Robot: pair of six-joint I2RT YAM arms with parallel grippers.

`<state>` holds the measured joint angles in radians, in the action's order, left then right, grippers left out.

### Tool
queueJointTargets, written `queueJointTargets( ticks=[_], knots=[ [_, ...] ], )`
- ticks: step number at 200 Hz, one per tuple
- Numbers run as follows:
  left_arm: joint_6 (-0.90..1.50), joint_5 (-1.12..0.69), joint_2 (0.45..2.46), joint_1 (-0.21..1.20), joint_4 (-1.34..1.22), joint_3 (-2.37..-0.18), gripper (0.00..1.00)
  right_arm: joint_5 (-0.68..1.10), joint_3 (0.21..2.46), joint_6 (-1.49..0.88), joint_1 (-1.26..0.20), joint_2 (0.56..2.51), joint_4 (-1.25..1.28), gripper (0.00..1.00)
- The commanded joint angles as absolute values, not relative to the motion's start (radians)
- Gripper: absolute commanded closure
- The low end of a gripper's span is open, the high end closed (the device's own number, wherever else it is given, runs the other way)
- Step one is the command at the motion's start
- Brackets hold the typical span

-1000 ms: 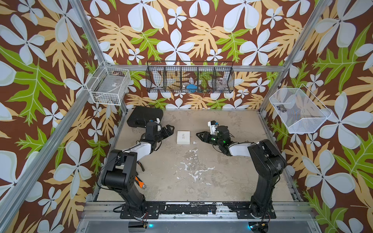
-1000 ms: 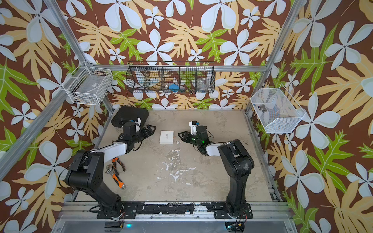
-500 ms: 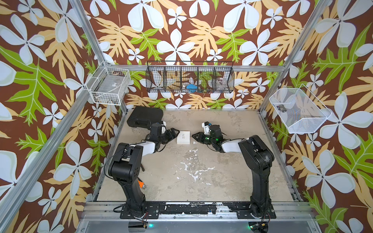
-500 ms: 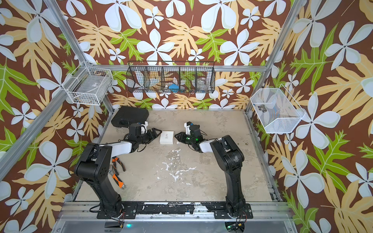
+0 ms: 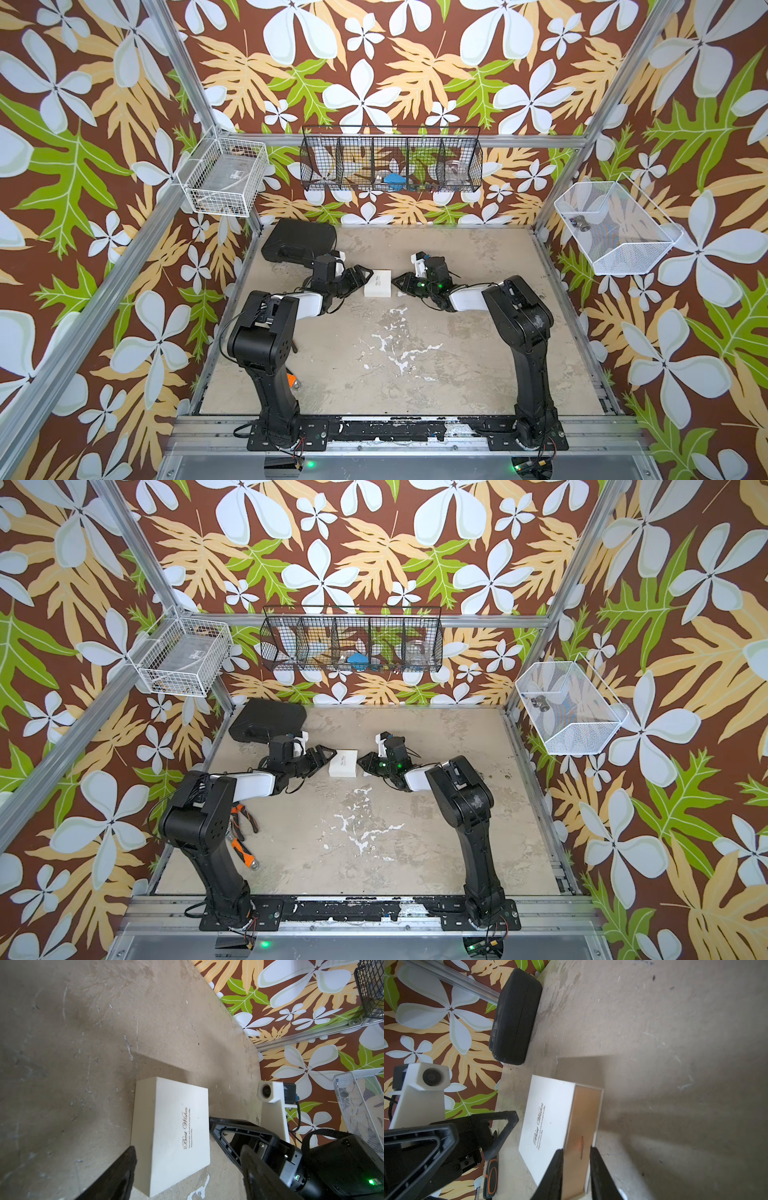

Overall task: Place the earrings into the drawer-style jewelry box
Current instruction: Open the drawer in the jewelry box.

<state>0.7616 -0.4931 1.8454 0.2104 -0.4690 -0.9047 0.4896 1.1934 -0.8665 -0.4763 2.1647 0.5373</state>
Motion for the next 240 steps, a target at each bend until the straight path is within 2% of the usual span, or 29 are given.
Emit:
queueJointTargets(
  ticks=[1,178,203,240],
  knots=[
    [0.782,-0.52,1.854,0.212,-0.511,-0.9,0.21,0.487,1.203,-0.879,-0.479,2.169,0.54,0.75],
    [0.796,-0.538,1.893,0.216,-0.535,-0.891,0.26,0.523,1.222,-0.942,-0.479,2.214,0.604,0.79],
    [0.793,-0.539,1.896,0.215,-0.531,-0.895,0.26,0.527,1.23,-0.946,-0.48,2.215,0.606,0.82],
    [0.793,-0.543,1.896,0.217,-0.529,-0.894,0.26,0.525,1.236,-0.946,-0.479,2.219,0.605,0.93]
  ],
)
